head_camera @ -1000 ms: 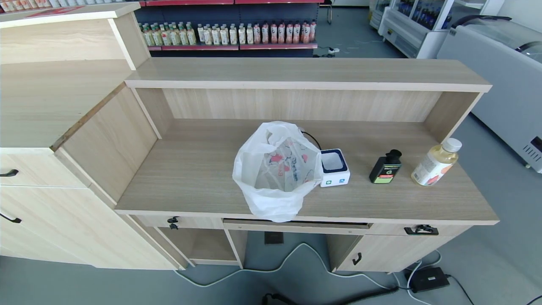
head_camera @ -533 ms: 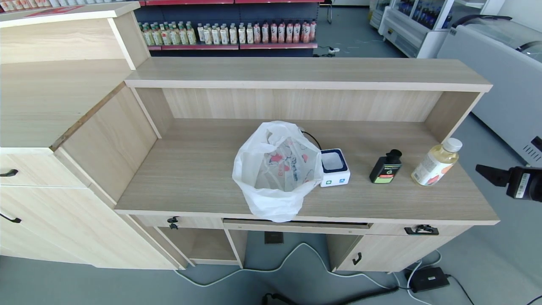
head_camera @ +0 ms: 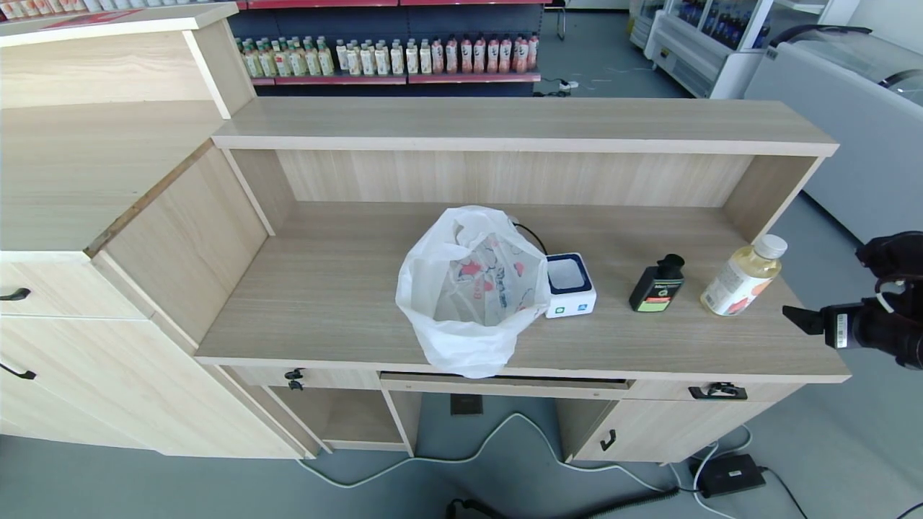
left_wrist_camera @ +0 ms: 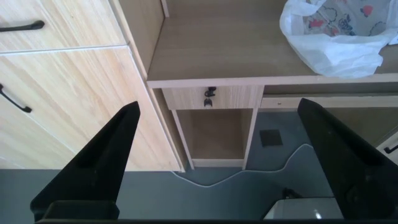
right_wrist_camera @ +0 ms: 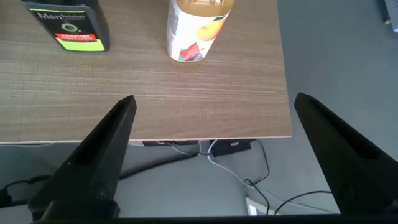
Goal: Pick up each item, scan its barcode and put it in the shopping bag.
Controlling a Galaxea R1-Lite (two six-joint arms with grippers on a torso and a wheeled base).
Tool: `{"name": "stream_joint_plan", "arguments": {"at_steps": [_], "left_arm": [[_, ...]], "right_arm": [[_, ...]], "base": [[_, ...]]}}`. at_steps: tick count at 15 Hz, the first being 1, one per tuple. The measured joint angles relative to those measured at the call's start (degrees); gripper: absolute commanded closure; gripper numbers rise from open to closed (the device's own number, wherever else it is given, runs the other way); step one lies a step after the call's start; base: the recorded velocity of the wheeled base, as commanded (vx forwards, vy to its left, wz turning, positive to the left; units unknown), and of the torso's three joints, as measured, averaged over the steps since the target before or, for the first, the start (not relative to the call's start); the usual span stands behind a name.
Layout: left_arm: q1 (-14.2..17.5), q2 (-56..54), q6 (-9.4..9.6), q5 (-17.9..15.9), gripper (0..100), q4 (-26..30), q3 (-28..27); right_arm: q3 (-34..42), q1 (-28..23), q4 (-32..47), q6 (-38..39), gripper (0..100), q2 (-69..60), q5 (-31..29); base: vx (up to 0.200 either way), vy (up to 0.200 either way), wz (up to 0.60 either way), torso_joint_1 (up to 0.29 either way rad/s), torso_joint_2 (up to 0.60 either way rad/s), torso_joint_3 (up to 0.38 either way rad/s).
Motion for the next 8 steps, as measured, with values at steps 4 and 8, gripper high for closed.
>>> {"name": "stream_joint_plan", "arguments": {"at_steps": [4,8], "left_arm": [[0.00,0.00,0.00,0.00,0,0.00,0.00],[0.00,0.00,0.00,-0.02,0,0.00,0.00]], "right_arm": [[-1.27,1.13,-6.00,-0.55,0,5.92,3.23],[-3.71,3.43,-10.68,-3.63,0,9.87,3.75]], "base": [[0.000,0.000,0.00,0.000,0.00,0.000],[0.000,0.000,0.00,0.000,0.00,0.000]]}}
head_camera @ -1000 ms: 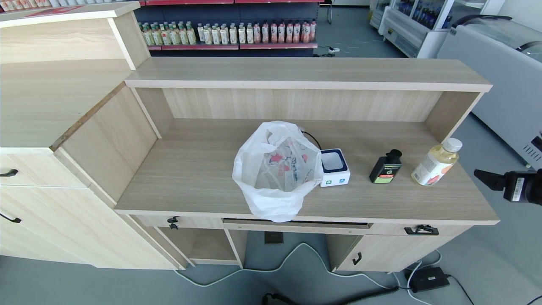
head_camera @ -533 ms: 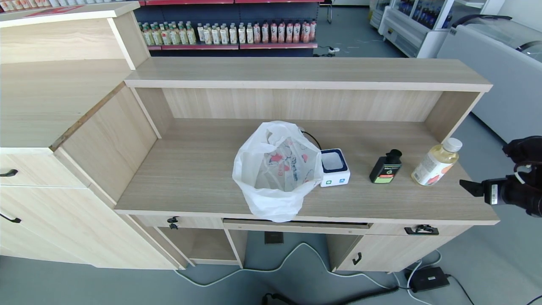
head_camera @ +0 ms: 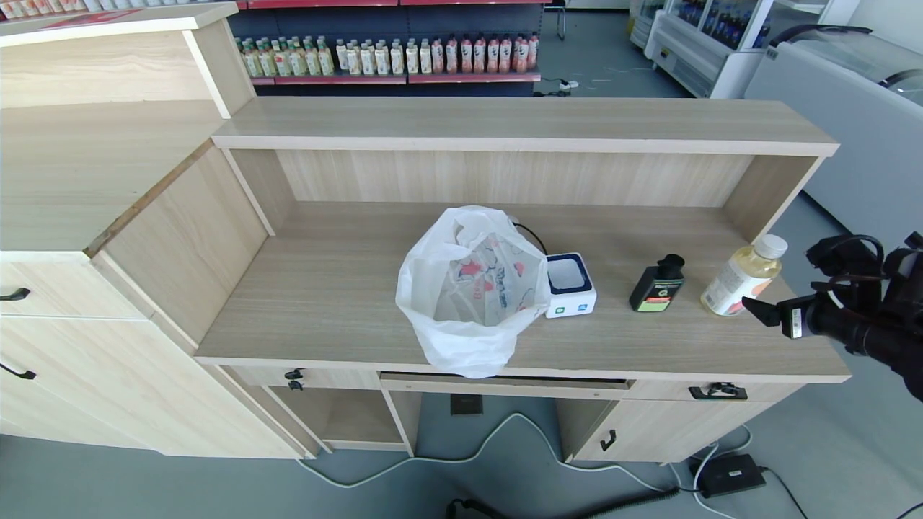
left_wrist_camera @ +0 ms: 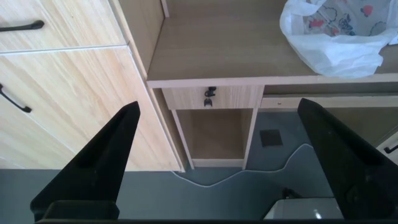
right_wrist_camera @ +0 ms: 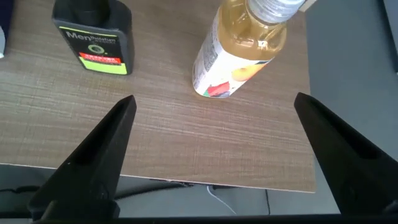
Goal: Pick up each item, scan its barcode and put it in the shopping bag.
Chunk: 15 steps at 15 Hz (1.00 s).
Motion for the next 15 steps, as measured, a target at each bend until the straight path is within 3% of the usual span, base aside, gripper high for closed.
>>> {"name": "stream_joint_plan", "arguments": {"at_steps": [4,10,15], "left_arm": [[0.00,0.00,0.00,0.00,0,-0.02,0.00],[0.00,0.00,0.00,0.02,0,0.00,0.00],[0.00,0.00,0.00,0.02,0,0.00,0.00]], "right_arm": [[-1.56,1.07,-2.57,-6.47,0,3.90,-0.05],[-5.89,2.41,-4.35,-6.79,0,9.50,-0.24],[-10.74,6.36,-5.17,-6.44,0,14.46,-0.24]], "base": [[0.000,0.000,0.00,0.000,0.00,0.000],[0.000,0.000,0.00,0.000,0.00,0.000],[0.000,0.000,0.00,0.000,0.00,0.000]]}}
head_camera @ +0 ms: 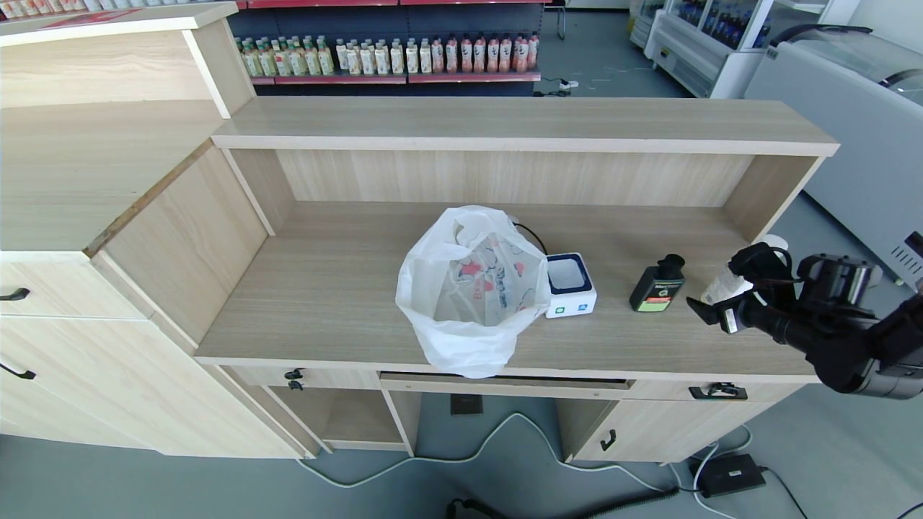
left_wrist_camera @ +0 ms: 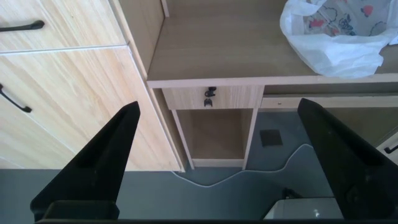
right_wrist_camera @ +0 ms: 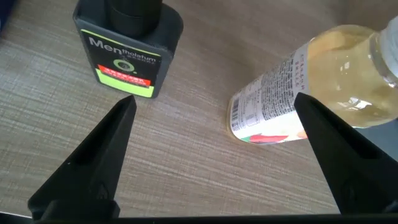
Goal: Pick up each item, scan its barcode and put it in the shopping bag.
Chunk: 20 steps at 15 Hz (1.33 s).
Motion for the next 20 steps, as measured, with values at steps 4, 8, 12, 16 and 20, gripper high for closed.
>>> {"name": "stream_joint_plan", "arguments": {"at_steps": [4,8,12,16,20], "left_arm": [[0.00,0.00,0.00,0.00,0,-0.02,0.00],[0.00,0.00,0.00,0.00,0,-0.02,0.00],[0.00,0.00,0.00,0.00,0,-0.02,0.00],[0.00,0.00,0.00,0.00,0,0.00,0.00],[0.00,0.00,0.00,-0.02,0,0.00,0.00]], "right_arm": [[-2.65,2.21,-0.01,-0.11,0,2.63,0.00],[-4.19,3.24,-0.74,0.09,0,4.17,0.11],[-7.29,3.72,-0.72,0.44,0,5.55,0.41],[-8.52,3.77,-0.39,0.11,0,6.57,1.73],[-8.74,4.05,-0.66,0.13,0,7.56,2.30]], "base": [[0.000,0.000,0.00,0.000,0.00,0.000],[0.000,0.000,0.00,0.000,0.00,0.000],[0.000,0.000,0.00,0.000,0.00,0.000],[0.000,0.000,0.00,0.000,0.00,0.000],[0.000,0.000,0.00,0.000,0.00,0.000]]}}
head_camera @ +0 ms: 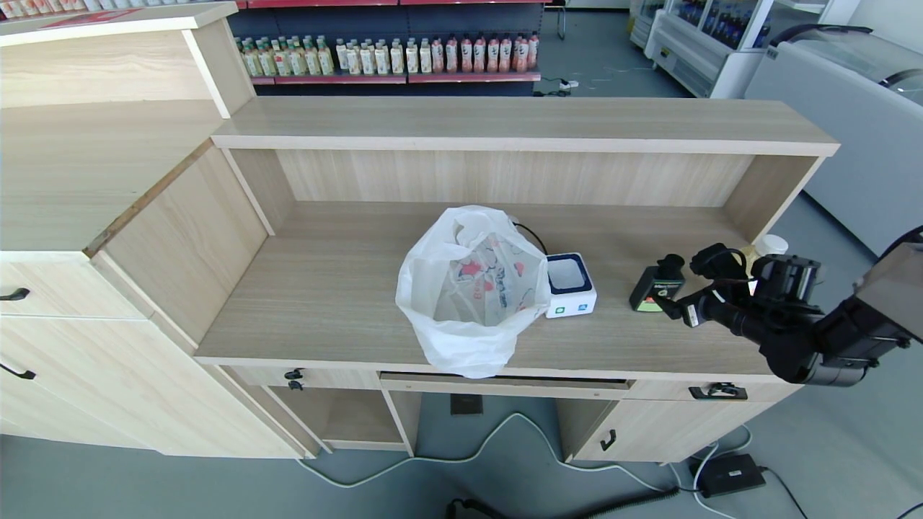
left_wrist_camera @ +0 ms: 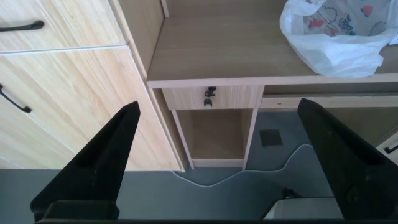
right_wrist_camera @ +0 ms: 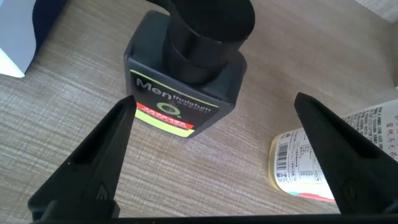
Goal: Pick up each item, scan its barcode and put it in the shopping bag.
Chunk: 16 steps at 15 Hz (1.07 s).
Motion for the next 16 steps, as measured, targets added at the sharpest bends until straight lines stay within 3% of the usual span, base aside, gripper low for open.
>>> {"name": "stream_joint_plan", "arguments": {"at_steps": [8,16], "left_arm": [[0.00,0.00,0.00,0.00,0,-0.02,0.00],[0.00,0.00,-0.02,0.02,0,-0.02,0.00]], "right_arm": [[-3.80,1.85,0.30,0.27,0,3.67,4.53],[-10.69,1.82,2.77,0.27,0,7.89,4.86]], "base": [[0.000,0.000,0.00,0.000,0.00,0.000],[0.000,0.000,0.00,0.000,0.00,0.000]]}}
